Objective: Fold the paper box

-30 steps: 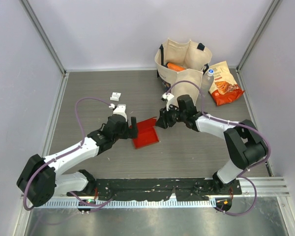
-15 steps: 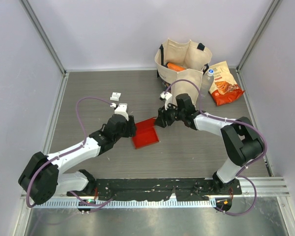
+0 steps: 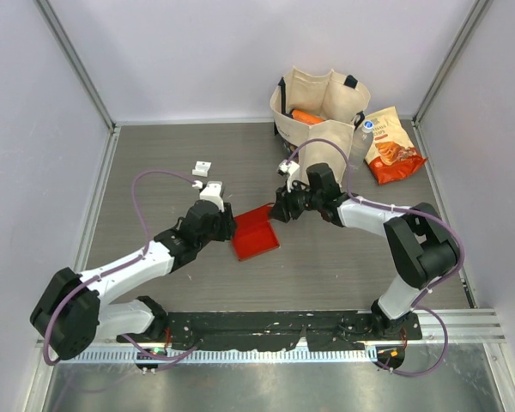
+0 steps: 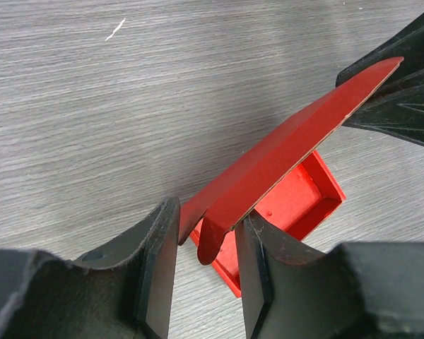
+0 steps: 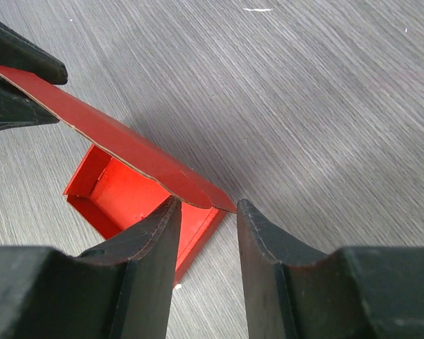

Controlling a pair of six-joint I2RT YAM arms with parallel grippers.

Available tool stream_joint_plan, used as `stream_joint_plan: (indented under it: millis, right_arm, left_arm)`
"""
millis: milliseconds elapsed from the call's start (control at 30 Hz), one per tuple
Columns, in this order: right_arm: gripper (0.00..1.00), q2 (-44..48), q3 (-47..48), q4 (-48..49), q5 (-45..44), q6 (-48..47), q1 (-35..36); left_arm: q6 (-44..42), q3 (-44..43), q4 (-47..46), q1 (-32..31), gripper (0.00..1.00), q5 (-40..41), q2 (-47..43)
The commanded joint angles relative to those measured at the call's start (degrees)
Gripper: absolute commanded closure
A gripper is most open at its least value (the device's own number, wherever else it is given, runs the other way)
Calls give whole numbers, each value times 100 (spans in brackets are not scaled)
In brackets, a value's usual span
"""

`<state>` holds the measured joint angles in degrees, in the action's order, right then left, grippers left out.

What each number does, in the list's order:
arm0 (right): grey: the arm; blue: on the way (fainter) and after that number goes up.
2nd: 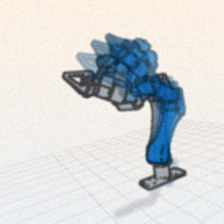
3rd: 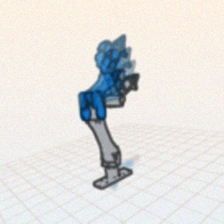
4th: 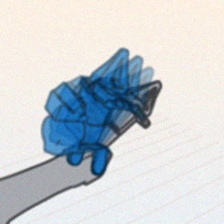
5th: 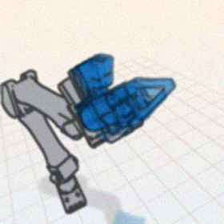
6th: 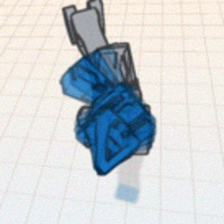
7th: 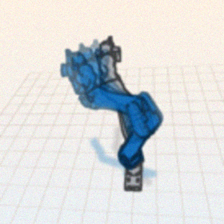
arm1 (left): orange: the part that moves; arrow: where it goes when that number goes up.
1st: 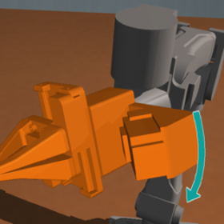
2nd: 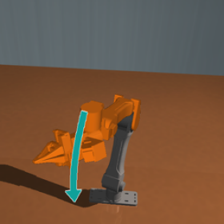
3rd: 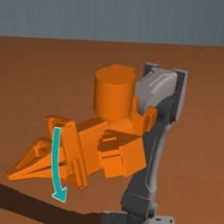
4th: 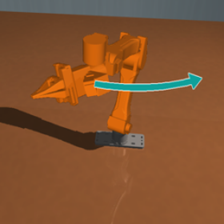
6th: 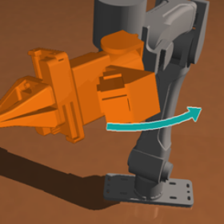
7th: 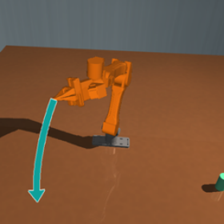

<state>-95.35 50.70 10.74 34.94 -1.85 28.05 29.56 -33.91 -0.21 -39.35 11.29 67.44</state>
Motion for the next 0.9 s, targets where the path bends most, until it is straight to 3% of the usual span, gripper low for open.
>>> stream_joint_plan:
  millis: [0,233,433,867]
  right_arm:
    - [59,-63,213,270,180,-70,-2]
    - [71,-10,98,394,285,-44,7]
    - [76,16,72,437,321,-18,7]
    - [87,218,-121,682,145,176,209]
  left_arm:
    - [-3,-1,-6,24,60,-39,-170]
    - [58,121,223,24,52,-66,-319]
    - [111,218,276,24,54,-4,-442]
    - [120,-10,355,24,80,154,-205]
